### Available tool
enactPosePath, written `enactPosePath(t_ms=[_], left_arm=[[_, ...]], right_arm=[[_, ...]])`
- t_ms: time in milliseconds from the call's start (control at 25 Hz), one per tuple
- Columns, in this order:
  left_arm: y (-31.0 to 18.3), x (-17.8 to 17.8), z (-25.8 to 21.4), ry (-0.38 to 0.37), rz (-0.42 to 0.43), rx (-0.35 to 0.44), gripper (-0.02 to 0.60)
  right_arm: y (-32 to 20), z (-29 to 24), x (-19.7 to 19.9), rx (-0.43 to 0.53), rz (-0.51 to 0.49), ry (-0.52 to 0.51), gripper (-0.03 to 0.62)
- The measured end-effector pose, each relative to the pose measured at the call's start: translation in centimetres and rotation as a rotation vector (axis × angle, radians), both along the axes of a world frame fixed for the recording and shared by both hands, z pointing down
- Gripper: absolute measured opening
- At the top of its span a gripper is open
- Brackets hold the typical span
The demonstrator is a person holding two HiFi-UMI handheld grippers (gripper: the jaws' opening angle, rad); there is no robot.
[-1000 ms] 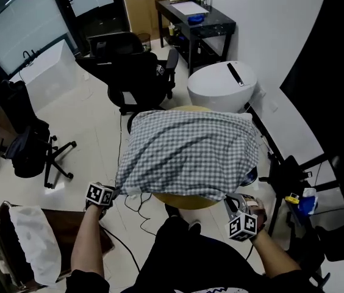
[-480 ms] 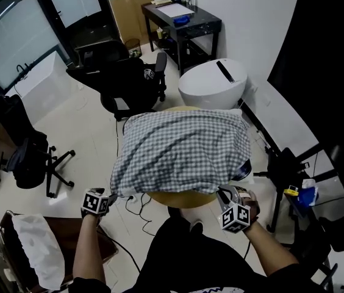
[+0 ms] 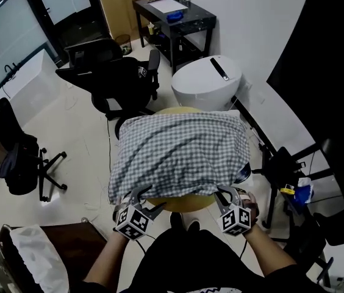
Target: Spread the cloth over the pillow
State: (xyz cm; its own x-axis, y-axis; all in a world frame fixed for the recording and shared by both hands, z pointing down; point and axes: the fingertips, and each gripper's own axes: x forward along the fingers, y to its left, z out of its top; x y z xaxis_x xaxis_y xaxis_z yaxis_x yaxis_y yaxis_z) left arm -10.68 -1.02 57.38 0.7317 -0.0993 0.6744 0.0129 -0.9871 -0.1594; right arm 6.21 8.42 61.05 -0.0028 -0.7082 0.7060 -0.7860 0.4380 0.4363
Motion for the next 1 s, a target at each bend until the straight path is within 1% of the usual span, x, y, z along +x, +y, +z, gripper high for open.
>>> enactPosePath(t_ms=[80, 160, 280, 400, 480, 560, 600, 720, 800, 880, 920, 1000], left_arm=[[2.6, 4.1, -0.4, 0.053, 0.122, 0.015, 0.296], [4.7, 7.5, -0.4, 0.074, 0.234, 0.054, 0.29], [7.1, 11.5, -0.1, 0.068, 0.377, 0.121, 0.288], [8.4, 14.5, 0.8, 0.038, 0.456, 0.186, 0.271], [8.9, 16.0, 1.2, 0.026, 0.48, 0.225, 0.251], [9.1, 17.0, 1.1, 0.025, 0.48, 0.245, 0.226], [9.0, 17.4, 0.9, 0.026, 0.469, 0.253, 0.192], [8.3, 18.3, 0.8, 0.014, 0.417, 0.255, 0.005], [8.1, 18.5, 1.3, -0.017, 0.412, 0.259, 0.003], [8.8, 18.5, 2.1, -0.051, 0.433, 0.271, 0.002], [9.4, 18.6, 2.7, -0.073, 0.447, 0.282, 0.021], [10.8, 18.8, 4.6, -0.124, 0.469, 0.317, 0.128]], right_arm=[[-0.2, -0.5, 0.1, -0.003, 0.014, 0.005, 0.066], [-0.6, -1.3, 0.2, 0.005, 0.027, 0.0, 0.066], [-0.8, -2.4, 0.1, 0.02, 0.019, -0.005, 0.066], [-1.1, -3.7, 0.2, 0.039, 0.004, -0.032, 0.066], [-1.2, -4.6, 0.0, 0.051, -0.008, -0.06, 0.064], [-1.2, -5.2, -0.2, 0.056, -0.023, -0.094, 0.066], [-1.3, -5.6, -0.2, 0.059, -0.031, -0.111, 0.066], [-1.2, -6.8, 0.9, 0.094, -0.042, -0.153, 0.066], [-0.8, -7.6, 2.4, 0.126, -0.008, -0.195, 0.066], [-0.1, -7.7, 4.2, 0.141, 0.036, -0.225, 0.066], [0.3, -7.6, 5.2, 0.141, 0.052, -0.23, 0.066], [1.3, -7.1, 7.0, 0.137, 0.079, -0.231, 0.066]])
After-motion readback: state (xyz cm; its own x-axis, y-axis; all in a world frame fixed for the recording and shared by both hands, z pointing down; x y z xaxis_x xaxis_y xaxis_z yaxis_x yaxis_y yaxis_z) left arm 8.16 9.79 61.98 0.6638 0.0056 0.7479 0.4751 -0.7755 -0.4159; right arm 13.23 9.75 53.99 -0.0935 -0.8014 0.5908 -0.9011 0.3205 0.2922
